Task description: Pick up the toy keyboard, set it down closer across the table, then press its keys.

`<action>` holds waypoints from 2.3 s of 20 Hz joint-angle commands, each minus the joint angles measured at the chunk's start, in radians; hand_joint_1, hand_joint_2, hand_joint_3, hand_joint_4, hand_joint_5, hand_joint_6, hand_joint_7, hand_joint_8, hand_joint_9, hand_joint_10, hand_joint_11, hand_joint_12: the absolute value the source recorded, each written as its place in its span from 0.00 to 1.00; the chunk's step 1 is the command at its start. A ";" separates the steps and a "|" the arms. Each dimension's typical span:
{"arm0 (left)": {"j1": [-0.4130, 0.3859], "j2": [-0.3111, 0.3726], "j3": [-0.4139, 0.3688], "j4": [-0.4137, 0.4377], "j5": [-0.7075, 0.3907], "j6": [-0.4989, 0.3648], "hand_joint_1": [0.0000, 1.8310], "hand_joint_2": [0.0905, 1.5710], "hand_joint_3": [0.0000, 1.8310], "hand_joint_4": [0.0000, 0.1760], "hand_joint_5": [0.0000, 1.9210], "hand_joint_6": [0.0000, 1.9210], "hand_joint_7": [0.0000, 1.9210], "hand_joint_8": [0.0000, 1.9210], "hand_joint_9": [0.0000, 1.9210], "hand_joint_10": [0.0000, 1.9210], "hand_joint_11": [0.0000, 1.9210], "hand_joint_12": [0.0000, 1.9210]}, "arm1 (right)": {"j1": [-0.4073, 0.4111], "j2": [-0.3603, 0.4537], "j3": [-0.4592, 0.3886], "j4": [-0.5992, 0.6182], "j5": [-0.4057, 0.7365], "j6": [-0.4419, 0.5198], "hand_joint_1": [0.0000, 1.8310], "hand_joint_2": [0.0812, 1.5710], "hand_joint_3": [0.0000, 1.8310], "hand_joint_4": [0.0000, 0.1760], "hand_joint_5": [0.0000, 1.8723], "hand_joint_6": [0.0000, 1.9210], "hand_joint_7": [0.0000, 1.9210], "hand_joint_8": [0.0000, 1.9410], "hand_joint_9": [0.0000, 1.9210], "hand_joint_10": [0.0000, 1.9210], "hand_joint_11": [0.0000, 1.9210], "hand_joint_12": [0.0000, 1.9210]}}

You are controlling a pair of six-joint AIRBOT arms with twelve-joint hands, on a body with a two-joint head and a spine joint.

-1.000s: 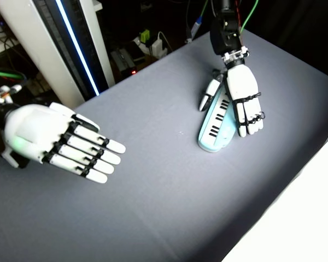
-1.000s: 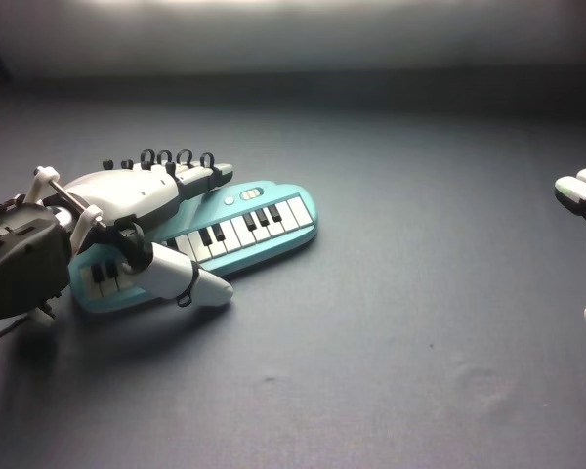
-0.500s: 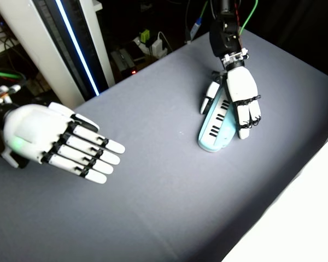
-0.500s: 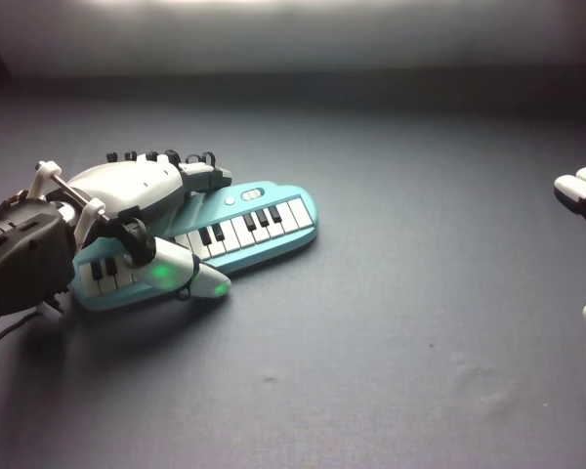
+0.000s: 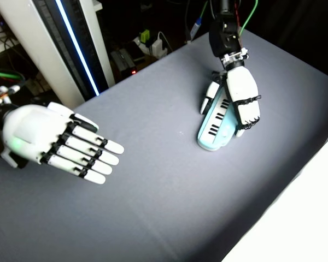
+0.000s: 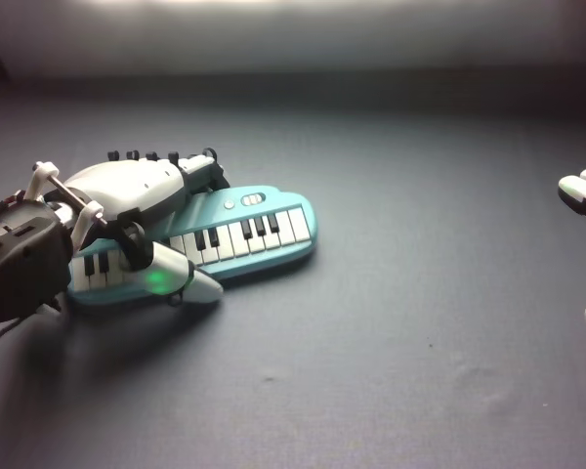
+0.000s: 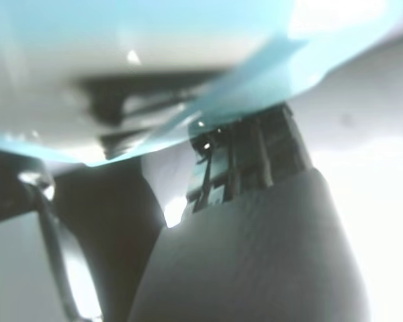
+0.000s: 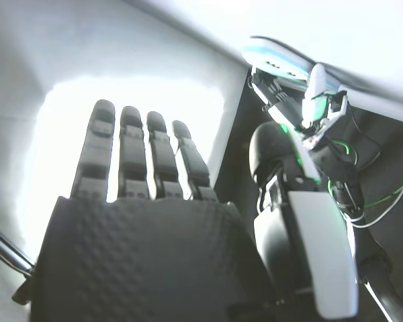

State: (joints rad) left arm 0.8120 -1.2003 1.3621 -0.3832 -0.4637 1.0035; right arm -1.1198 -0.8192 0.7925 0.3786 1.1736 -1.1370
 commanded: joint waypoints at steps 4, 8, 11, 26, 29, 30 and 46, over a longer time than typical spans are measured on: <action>-0.048 0.027 -0.045 0.159 -0.130 -0.044 0.68 0.73 0.00 0.00 0.08 0.55 0.11 0.47 0.07 0.64 0.03 0.88 | 0.004 0.002 0.005 -0.008 0.138 0.012 0.15 0.88 0.00 0.00 0.00 0.00 0.00 0.00 0.00 0.00 0.00 0.00; -0.101 0.011 -0.065 0.345 -0.152 -0.161 0.61 0.72 0.00 0.00 0.05 0.65 0.10 0.56 0.07 0.73 0.07 0.95 | -0.002 0.010 0.002 -0.005 0.178 0.034 0.17 0.88 0.00 0.00 0.00 0.00 0.00 0.00 0.00 0.00 0.00 0.00; -0.151 -0.045 -0.045 0.474 -0.127 -0.251 0.66 0.70 0.00 0.00 0.09 0.63 0.08 0.60 0.08 0.73 0.08 0.89 | -0.007 0.019 -0.004 -0.005 0.219 0.061 0.12 0.88 0.00 0.00 0.00 0.00 0.00 0.00 0.00 0.00 0.00 0.00; -0.240 -0.299 0.047 0.770 -0.048 -0.515 0.48 0.77 0.00 0.00 0.13 0.10 0.14 0.00 0.11 0.08 0.00 0.60 | -0.011 0.024 -0.006 -0.038 0.277 0.121 0.00 0.90 0.00 0.17 0.00 0.00 0.00 0.00 0.00 0.00 0.00 0.00; -0.242 -0.325 0.067 0.770 -0.021 -0.515 0.44 0.71 0.00 0.04 0.06 0.00 0.06 0.00 0.06 0.01 0.00 0.52 | -0.011 0.024 -0.006 -0.044 0.277 0.127 0.00 0.90 0.00 0.17 0.00 0.00 0.00 0.00 0.00 0.00 0.00 0.00; -0.241 -0.329 0.070 0.770 -0.018 -0.515 0.43 0.69 0.00 0.13 0.03 0.00 0.02 0.00 0.03 0.00 0.00 0.47 | -0.011 0.024 -0.006 -0.047 0.277 0.129 0.00 0.90 0.00 0.15 0.00 0.00 0.00 0.00 0.00 0.00 0.00 0.00; 0.004 0.101 -0.160 0.306 -0.608 -0.362 0.02 0.96 0.01 0.00 0.09 0.00 0.00 0.00 0.00 0.00 0.00 0.00 | 0.029 0.021 0.000 -0.152 0.046 0.074 0.00 0.88 0.00 0.16 0.05 0.02 0.00 0.00 0.00 0.00 0.00 0.00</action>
State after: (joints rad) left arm 0.8295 -1.1015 1.1995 -0.0753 -0.8970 0.6403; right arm -1.0977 -0.7967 0.7898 0.2348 1.1419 -1.0611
